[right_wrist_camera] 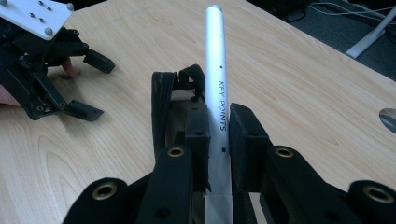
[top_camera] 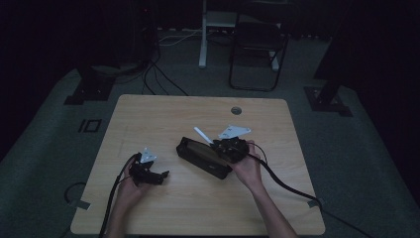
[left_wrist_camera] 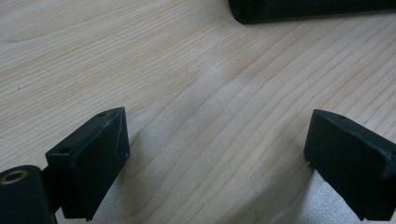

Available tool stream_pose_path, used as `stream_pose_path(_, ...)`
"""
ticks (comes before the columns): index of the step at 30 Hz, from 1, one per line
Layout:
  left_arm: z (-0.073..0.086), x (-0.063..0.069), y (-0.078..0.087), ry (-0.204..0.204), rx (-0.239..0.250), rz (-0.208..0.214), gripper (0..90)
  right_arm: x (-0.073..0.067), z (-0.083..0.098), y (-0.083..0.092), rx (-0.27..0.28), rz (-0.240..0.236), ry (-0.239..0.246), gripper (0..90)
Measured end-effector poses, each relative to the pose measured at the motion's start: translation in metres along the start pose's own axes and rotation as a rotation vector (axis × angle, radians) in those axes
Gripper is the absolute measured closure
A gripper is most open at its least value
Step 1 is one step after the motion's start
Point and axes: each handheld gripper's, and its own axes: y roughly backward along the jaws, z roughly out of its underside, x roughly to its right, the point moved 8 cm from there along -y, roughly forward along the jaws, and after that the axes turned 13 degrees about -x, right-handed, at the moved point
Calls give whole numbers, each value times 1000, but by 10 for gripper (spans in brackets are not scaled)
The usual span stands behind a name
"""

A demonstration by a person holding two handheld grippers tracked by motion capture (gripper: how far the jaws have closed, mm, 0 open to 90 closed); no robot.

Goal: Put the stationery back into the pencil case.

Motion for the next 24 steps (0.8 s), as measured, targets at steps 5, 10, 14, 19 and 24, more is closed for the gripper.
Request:
stream_pose_path(5, 0, 0, 0, 0, 0, 0, 71, 1, 0, -3, -4, -1, -3, 790)
stream_pose_path(10, 0, 0, 0, 0, 0, 0, 71, 0, 0, -6, -3, -6, -6, 790)
stream_pose_path(14, 0, 0, 0, 0, 0, 0, 71, 0, 0, -8, -3, -7, -6, 790)
stream_pose_path(19, 0, 0, 0, 0, 0, 0, 71, -1, -1, -9, -2, -9, -5, 790)
stream_pose_path(24, 0, 0, 0, -1, -1, 0, 71, -2, 0, -13, -9, -9, 0, 790)
